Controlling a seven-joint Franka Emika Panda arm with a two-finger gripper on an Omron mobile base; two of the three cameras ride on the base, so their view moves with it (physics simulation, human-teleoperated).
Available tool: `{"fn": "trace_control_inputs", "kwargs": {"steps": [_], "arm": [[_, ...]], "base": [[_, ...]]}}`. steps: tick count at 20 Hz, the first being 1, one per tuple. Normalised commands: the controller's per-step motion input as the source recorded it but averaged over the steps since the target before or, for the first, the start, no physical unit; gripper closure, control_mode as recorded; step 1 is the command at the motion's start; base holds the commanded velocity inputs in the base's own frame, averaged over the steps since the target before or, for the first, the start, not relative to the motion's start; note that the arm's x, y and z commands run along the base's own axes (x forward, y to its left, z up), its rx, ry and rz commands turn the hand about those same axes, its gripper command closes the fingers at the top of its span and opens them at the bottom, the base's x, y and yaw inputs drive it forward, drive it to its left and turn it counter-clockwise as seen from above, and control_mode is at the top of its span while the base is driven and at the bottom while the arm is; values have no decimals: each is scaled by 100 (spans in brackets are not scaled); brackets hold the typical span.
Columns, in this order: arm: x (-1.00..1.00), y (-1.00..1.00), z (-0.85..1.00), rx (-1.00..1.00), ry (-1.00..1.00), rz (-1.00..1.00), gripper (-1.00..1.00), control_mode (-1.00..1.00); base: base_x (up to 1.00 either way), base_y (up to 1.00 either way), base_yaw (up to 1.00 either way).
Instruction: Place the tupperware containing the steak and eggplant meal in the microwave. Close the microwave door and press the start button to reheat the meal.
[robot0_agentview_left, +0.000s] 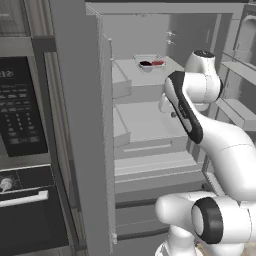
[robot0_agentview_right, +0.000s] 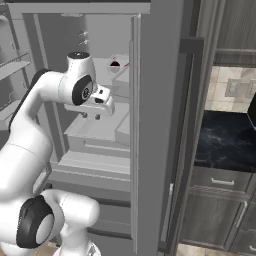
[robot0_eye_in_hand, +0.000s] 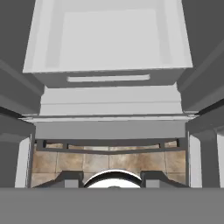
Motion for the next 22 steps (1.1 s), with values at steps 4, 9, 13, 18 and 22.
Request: {"fn": "trace_control_inputs", "kwargs": {"steps": [4, 9, 13, 18, 22], "arm": [[-3, 0, -1, 0, -2, 0, -100, -100], [-9, 0, 1, 5, -27, 0, -100, -100], [-5, 0, 44, 12, -41, -1, -100, -100], [0, 10, 68, 6, -31, -6, -100, -100], [0, 26, 74, 0, -9, -15, -100, -100]], "base": [[0, 0, 0], [0, 0, 0], [0, 0, 0], [0, 0, 0], [0, 0, 0]]}}
